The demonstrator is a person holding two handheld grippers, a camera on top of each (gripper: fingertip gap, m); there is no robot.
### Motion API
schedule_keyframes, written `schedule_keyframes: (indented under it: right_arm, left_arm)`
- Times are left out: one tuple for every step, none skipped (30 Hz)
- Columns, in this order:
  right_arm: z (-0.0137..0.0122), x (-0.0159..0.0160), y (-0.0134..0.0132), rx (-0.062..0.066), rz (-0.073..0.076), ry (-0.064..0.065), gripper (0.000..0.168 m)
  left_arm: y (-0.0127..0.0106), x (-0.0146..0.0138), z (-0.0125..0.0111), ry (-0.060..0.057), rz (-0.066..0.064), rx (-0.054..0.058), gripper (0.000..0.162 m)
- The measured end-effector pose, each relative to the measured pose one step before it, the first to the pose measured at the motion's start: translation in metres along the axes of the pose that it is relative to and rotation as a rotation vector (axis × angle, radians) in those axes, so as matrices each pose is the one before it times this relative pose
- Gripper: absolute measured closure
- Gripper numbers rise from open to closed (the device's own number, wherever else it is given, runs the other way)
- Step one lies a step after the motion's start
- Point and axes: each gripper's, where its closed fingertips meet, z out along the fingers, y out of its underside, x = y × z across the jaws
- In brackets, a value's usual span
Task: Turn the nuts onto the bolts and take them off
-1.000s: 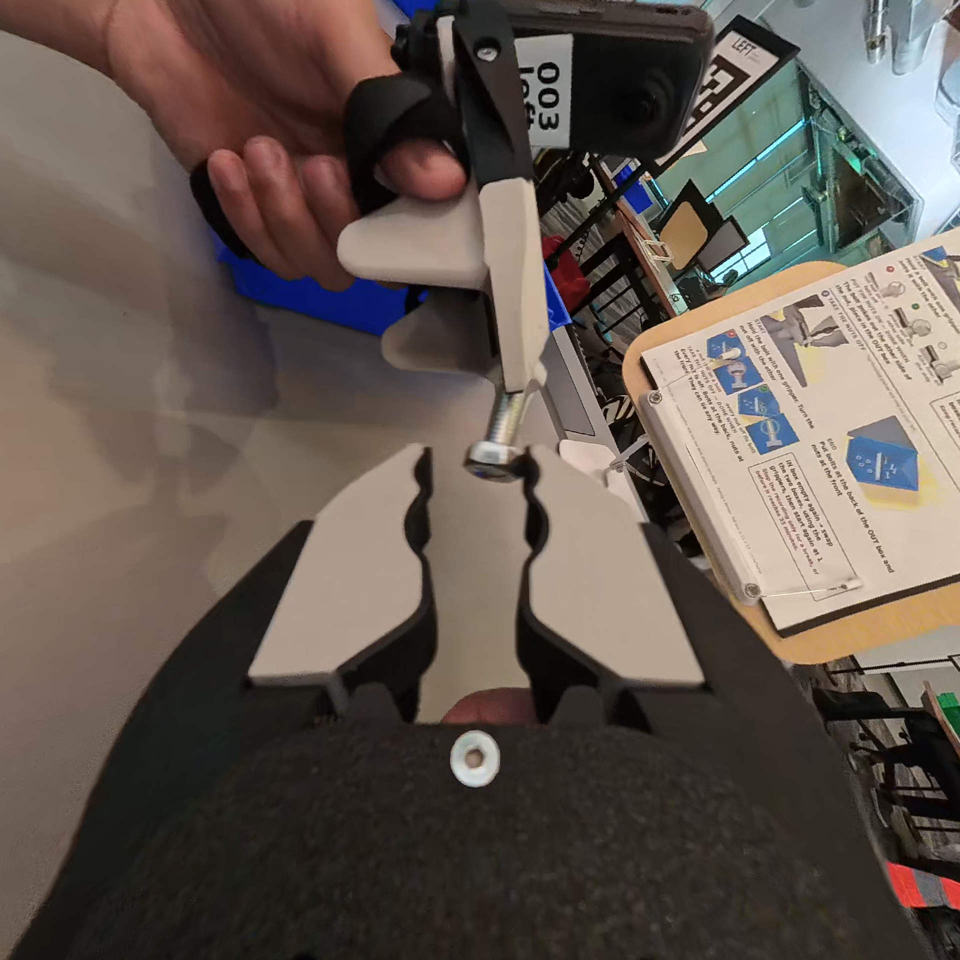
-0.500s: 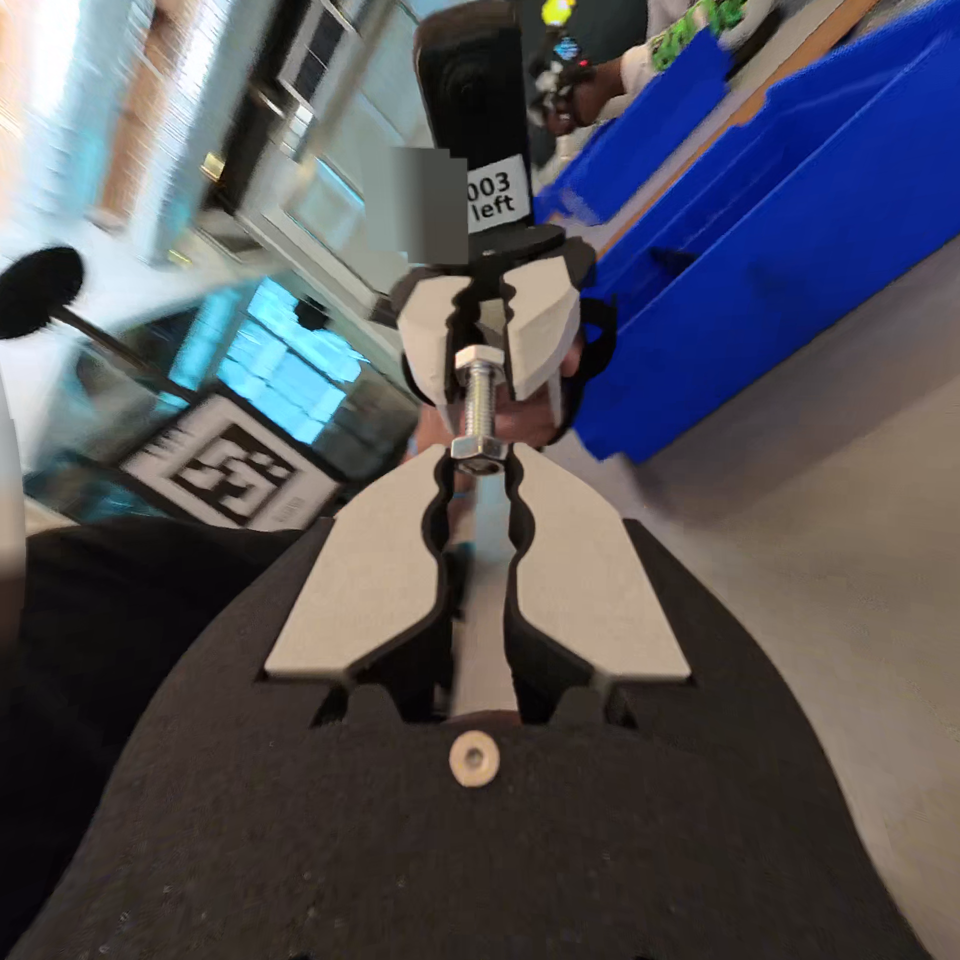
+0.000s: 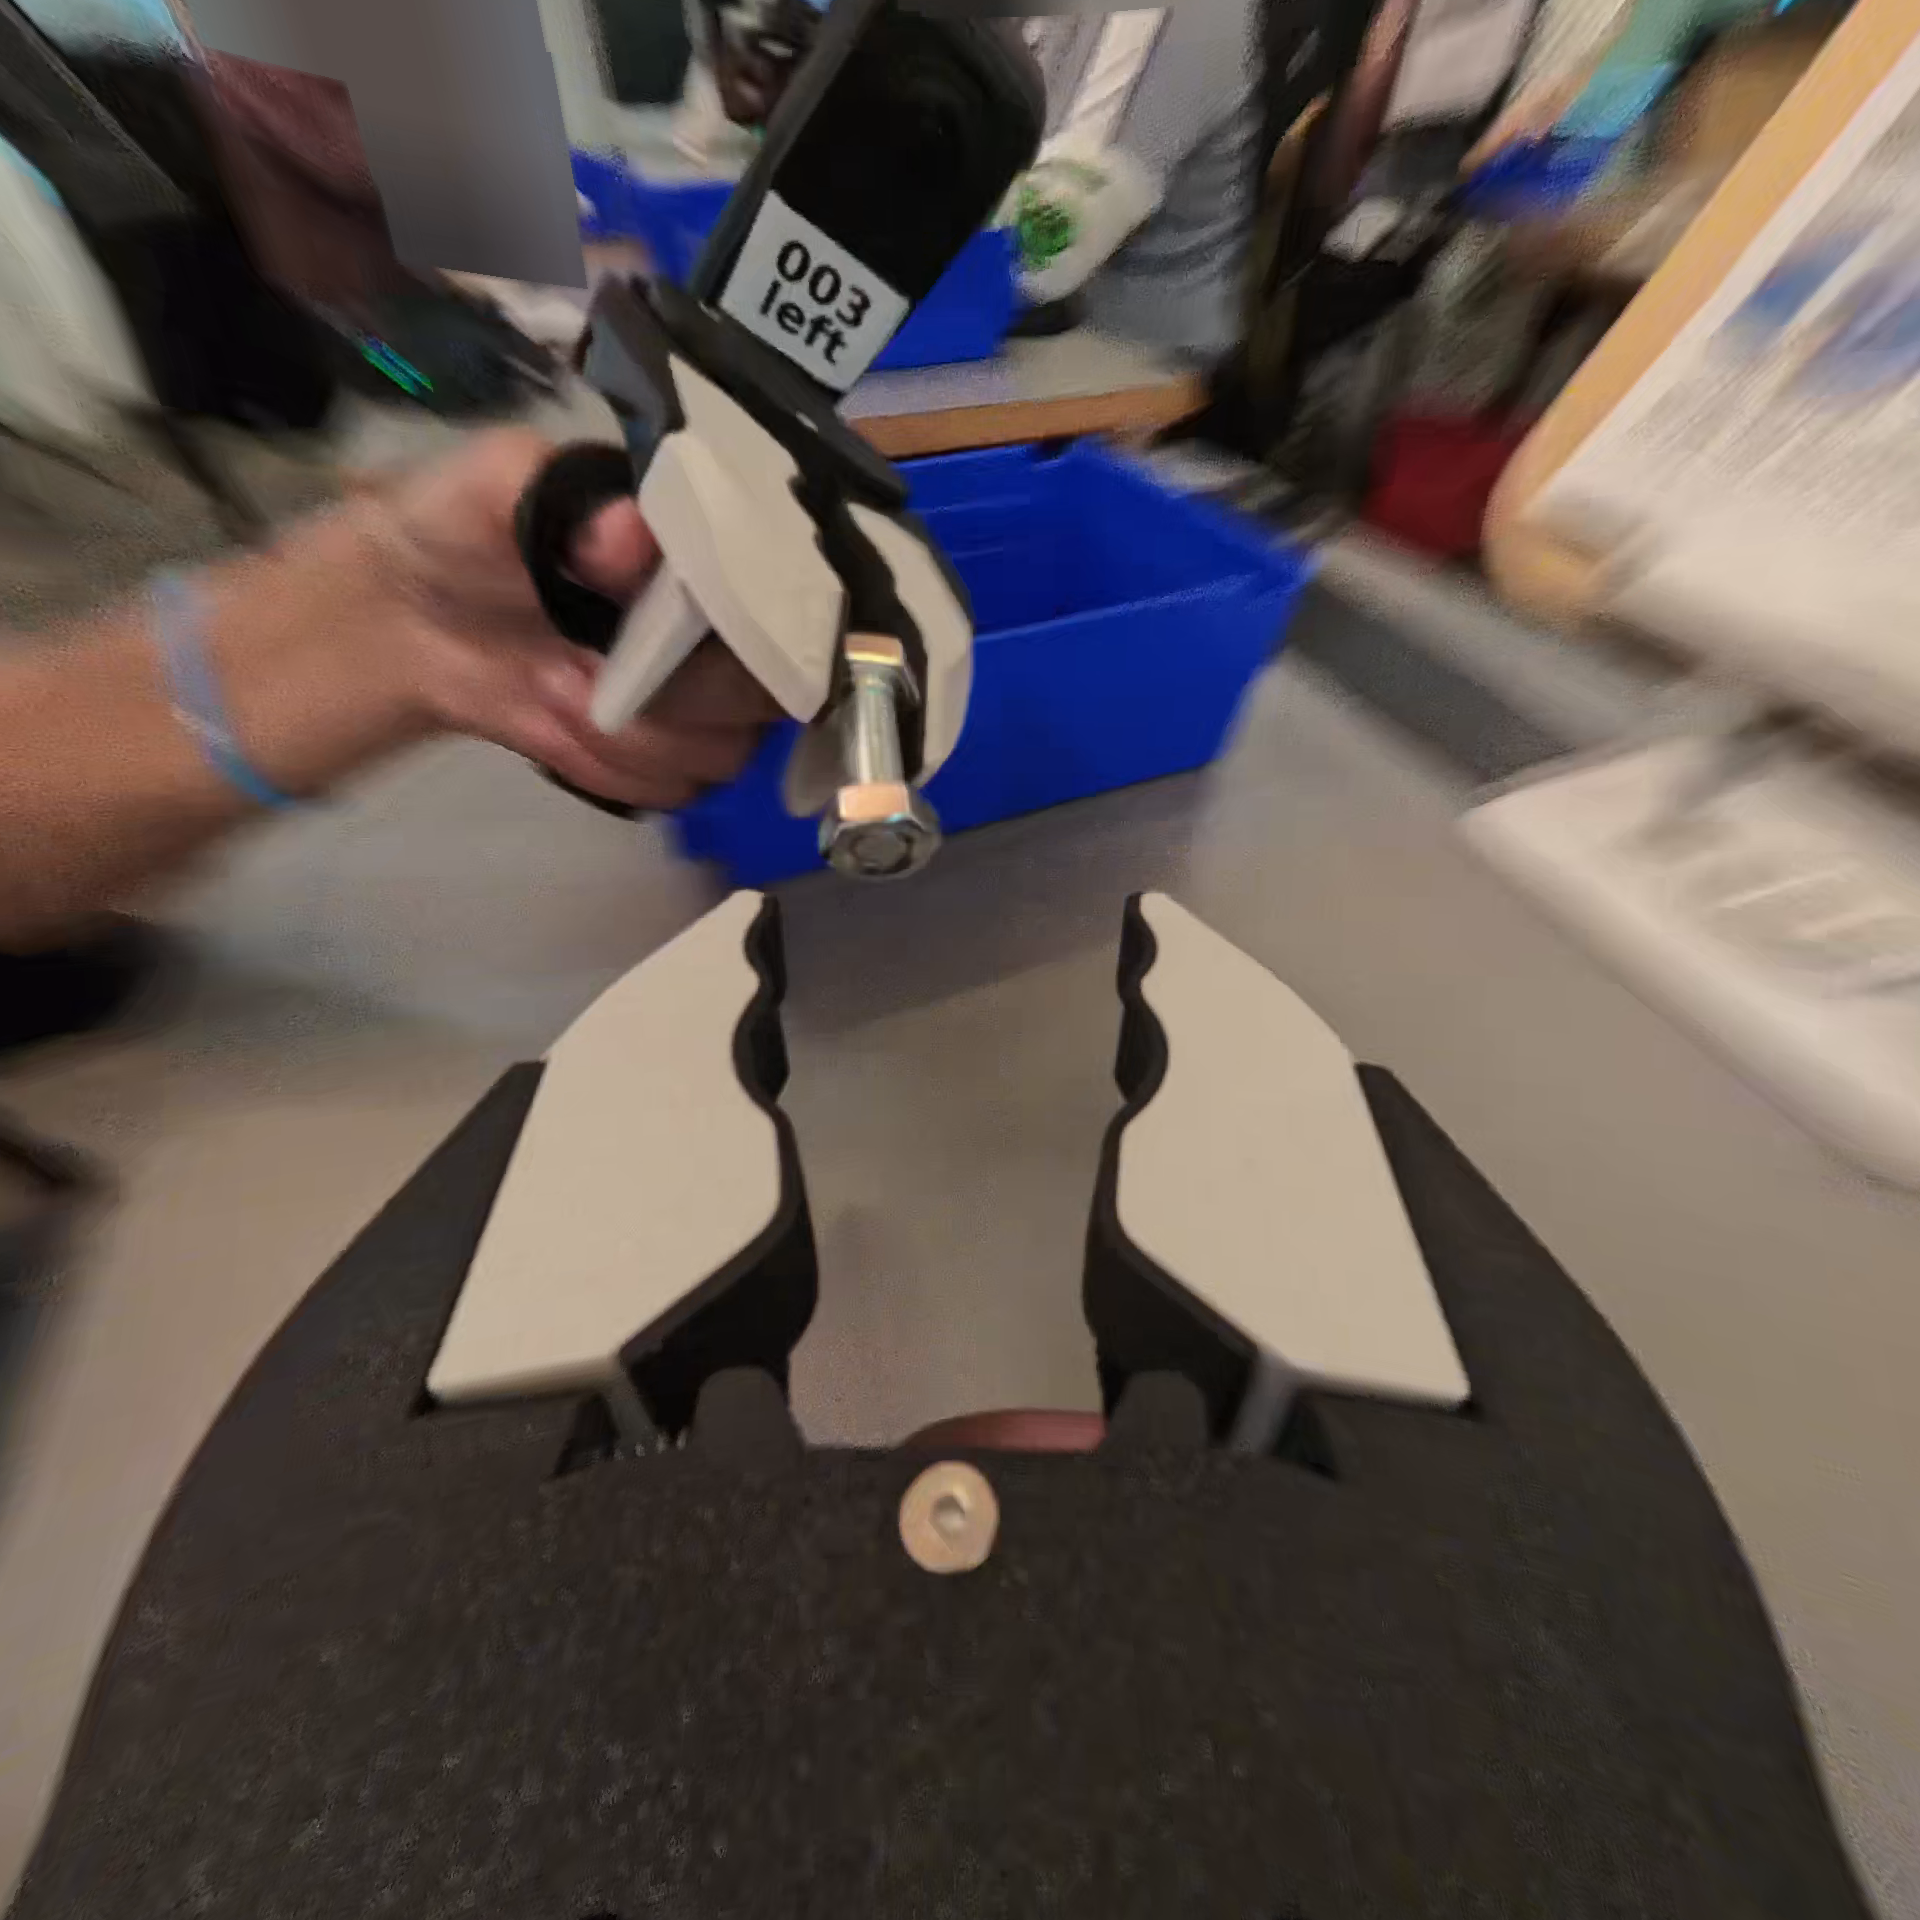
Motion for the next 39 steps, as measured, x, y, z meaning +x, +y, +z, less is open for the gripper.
schedule_keyframes:
  right_arm:
    - [-0.00579, 0.00489, -0.00602, 0.0045, -0.1988, 0.1174, 0.112]
    - [-0.00472, 0.00159, -0.0045, -0.0028, -0.177, 0.0865, 0.113]
    - [-0.00324, -0.00145, -0.0039, 0.0003, -0.1503, 0.0552, 0.115]
    - [-0.00208, -0.00219, -0.00195, -0.0052, -0.1263, 0.0399, 0.117]
    - [-0.00179, -0.00291, -0.0019, -0.0011, -0.0903, 0.0254, 0.122]
    - [-0.00114, -0.00215, -0.00265, 0.0068, -0.0478, 0.0179, 0.125]
    - [-0.00019, -0.00112, -0.00196, 0.0037, -0.0226, 0.0123, 0.124]
    - [0.0007, -0.00039, -0.00082, -0.0021, -0.0123, 0.0081, 0.125]
    - [0.00128, -0.00031, 0.00105, -0.011, -0.0127, 0.0029, 0.125]
    - [0.00092, -0.00023, 0.00071, -0.0053, -0.0136, 0.0011, 0.127]
    - [0.00087, -0.0009, 0.00184, -0.0102, -0.0122, -0.0036, 0.132]
    - [0.00031, -0.00012, 0.00134, -0.0067, -0.0057, 0.0031, 0.139]
    - [-0.00069, -0.00034, -0.00045, 0.0074, 0.0014, -0.0016, 0.148]
    - [0.00049, 0.00089, 0.0015, -0.0095, 0.0189, -0.0036, 0.148]
    - [0.00098, -0.00021, 0.00165, -0.0131, 0.0441, -0.0253, 0.148]
    - [0.00017, -0.00033, -0.00104, 0.0084, 0.0786, -0.0389, 0.148]
    - [-0.00052, -0.00049, -0.00307, 0.0272, 0.1192, -0.058, 0.148]
    - [-0.00042, -0.00047, -0.00294, 0.0268, 0.1451, -0.0729, 0.149]
    - [-0.00007, -0.00124, -0.00261, 0.0253, 0.1655, -0.0855, 0.149]
    - [0.00021, -0.00215, -0.00287, 0.0291, 0.1868, -0.0983, 0.149]
    - [0.00012, -0.00241, -0.00404, 0.0456, 0.2032, -0.1013, 0.149]
    - [0.00063, -0.00337, -0.00317, 0.042, 0.2161, -0.1134, 0.149]
    - [0.00022, -0.00165, -0.00269, 0.0383, 0.2049, -0.1026, 0.149]
    - [-0.00032, -0.00028, -0.00379, 0.0498, 0.1821, -0.0864, 0.149]
    - [0.00012, -0.00022, -0.00137, 0.0301, 0.178, -0.0819, 0.149]
    - [-0.00001, 0.00123, -0.00038, 0.0212, 0.1712, -0.0685, 0.149]
    - [-0.0003, 0.0025, -0.00047, 0.0217, 0.1475, -0.0496, 0.149]
    - [0.00013, 0.00124, 0.00094, 0.0075, 0.0904, -0.0407, 0.149]
    - [0.00104, 0.00001, 0.0033, -0.0149, 0.0146, -0.0216, 0.148]
    - [0.0011, 0.00231, 0.00255, -0.0158, -0.0391, 0.0222, 0.148]
    - [0.0006, 0.00232, -0.00033, -0.002, -0.0787, 0.0472, 0.148]
    - [0.00063, -0.00111, -0.00092, -0.0032, -0.1034, 0.0393, 0.142]
    - [0.0005, 0.00048, -0.00001, -0.0174, -0.1137, 0.0557, 0.126]
    - [-0.00032, 0.00579, 0.00169, -0.0372, -0.1331, 0.0952, 0.112]
    - [-0.00161, 0.00737, 0.00258, -0.0464, -0.1614, 0.108, 0.107]
    - [-0.00252, 0.00801, 0.00189, -0.0401, -0.1791, 0.1179, 0.107]
    - [-0.0027, 0.00716, 0.00067, -0.0297, -0.1942, 0.1192, 0.107]
    - [-0.00301, 0.00745, 0.00026, -0.0308, -0.2102, 0.1284, 0.107]
    - [-0.00358, 0.0094, -0.00081, -0.0257, -0.2012, 0.1438, 0.108]
  left_arm:
    - [0.00044, -0.00041, 0.00055, 0.002, -0.0065, -0.0002, 0.145]
    - [0.00009, -0.00019, 0.0007, 0.0049, -0.0096, 0.0019, 0.145]
    - [0.00021, -0.00007, 0.00082, 0.0084, -0.0127, 0.0022, 0.145]
    - [0.00019, 0.00004, 0.00091, 0.009, -0.012, 0.0028, 0.145]
    - [0.00055, -0.00025, 0.00097, 0.0072, -0.0085, 0.0002, 0.145]
    - [0.00083, -0.00001, 0.00111, 0.0067, -0.0058, -0.0018, 0.145]
    - [0.00131, -0.00022, 0.00113, 0.0038, -0.0046, -0.0048, 0.145]
    - [0.00105, 0.00012, 0.00103, 0.0036, -0.0033, -0.0036, 0.145]
    - [0.00066, 0.00064, 0.00091, 0.0047, -0.0003, -0.0024, 0.145]
    - [0.00117, 0.00096, 0.00107, 0.0051, 0.0003, -0.0065, 0.145]
    - [0.00038, 0.00087, 0.00095, 0.0038, 0.0, -0.0029, 0.145]
    - [0.00039, 0.00074, 0.00102, 0.0024, 0.0013, -0.003, 0.145]
    - [0.00092, 0.00032, 0.00098, 0.0008, 0.0009, -0.007, 0.145]
    - [-0.00003, -0.00042, 0.00028, -0.0042, 0.0039, 0.0009, 0.145]
    - [0.00009, -0.00144, -0.00013, -0.0097, 0.0043, 0.0003, 0.145]
    - [-0.00067, 0.00053, -0.00051, 0.0063, 0.0005, 0.005, 0.145]
    - [-0.00109, 0.00245, -0.00074, 0.0162, 0.0068, 0.0079, 0.145]
    - [-0.0013, 0.00243, -0.00052, 0.0085, 0.0149, 0.0087, 0.145]
    - [-0.00149, 0.00158, -0.00055, -0.0003, 0.0107, 0.0056, 0.145]
    - [-0.00148, 0.00132, -0.00067, -0.0035, 0.0103, 0.0021, 0.145]
    - [-0.0018, 0.00204, -0.00095, 0.0004, 0.0131, 0.0053, 0.145]
    - [-0.00152, 0.00188, -0.00092, 0.0017, 0.0111, 0.0048, 0.145]
    - [-0.00008, -0.00001, -0.00078, -0.0087, 0.0105, -0.0023, 0.145]
    - [0.00054, -0.00124, -0.00024, -0.0134, 0.0074, -0.0047, 0.145]
    - [0.00048, -0.00137, 0.00011, -0.013, 0.0067, -0.0028, 0.145]
    - [0.00042, -0.00208, -0.00038, -0.0147, 0.0049, -0.003, 0.145]
    - [0.00148, -0.00339, -0.0003, -0.0226, 0.0061, -0.0089, 0.145]
    - [0.00079, -0.00168, -0.00022, -0.0079, -0.0003, -0.0054, 0.145]
    - [-0.00065, 0.00121, -0.00061, 0.0123, -0.0084, 0.0038, 0.145]
    - [-0.00087, -0.00026, -0.00078, 0.0036, -0.0095, 0.0039, 0.145]
    - [-0.00119, -0.00141, -0.00075, -0.0059, -0.0081, 0.0066, 0.145]
    - [-0.00105, -0.00024, -0.00048, 0.0015, -0.0047, 0.008, 0.145]
    - [-0.00083, 0.00088, -0.00063, 0.0082, -0.0021, 0.0059, 0.145]
    - [-0.00081, 0.00097, -0.0006, 0.0078, -0.0039, 0.0068, 0.145]
    - [-0.00072, 0.00092, -0.00067, 0.0076, -0.0054, 0.0051, 0.145]
    - [-0.00032, 0.00063, -0.0004, 0.0058, -0.0061, 0.001, 0.145]
    - [-0.00008, 0.00026, -0.00015, 0.0028, -0.0031, -0.0005, 0.145]
    - [0.00001, -0.00043, -0.00003, -0.0021, -0.001, 0.0005, 0.145]
    - [-0.00013, -0.0004, 0.00019, -0.0001, -0.0055, 0.0019, 0.145]
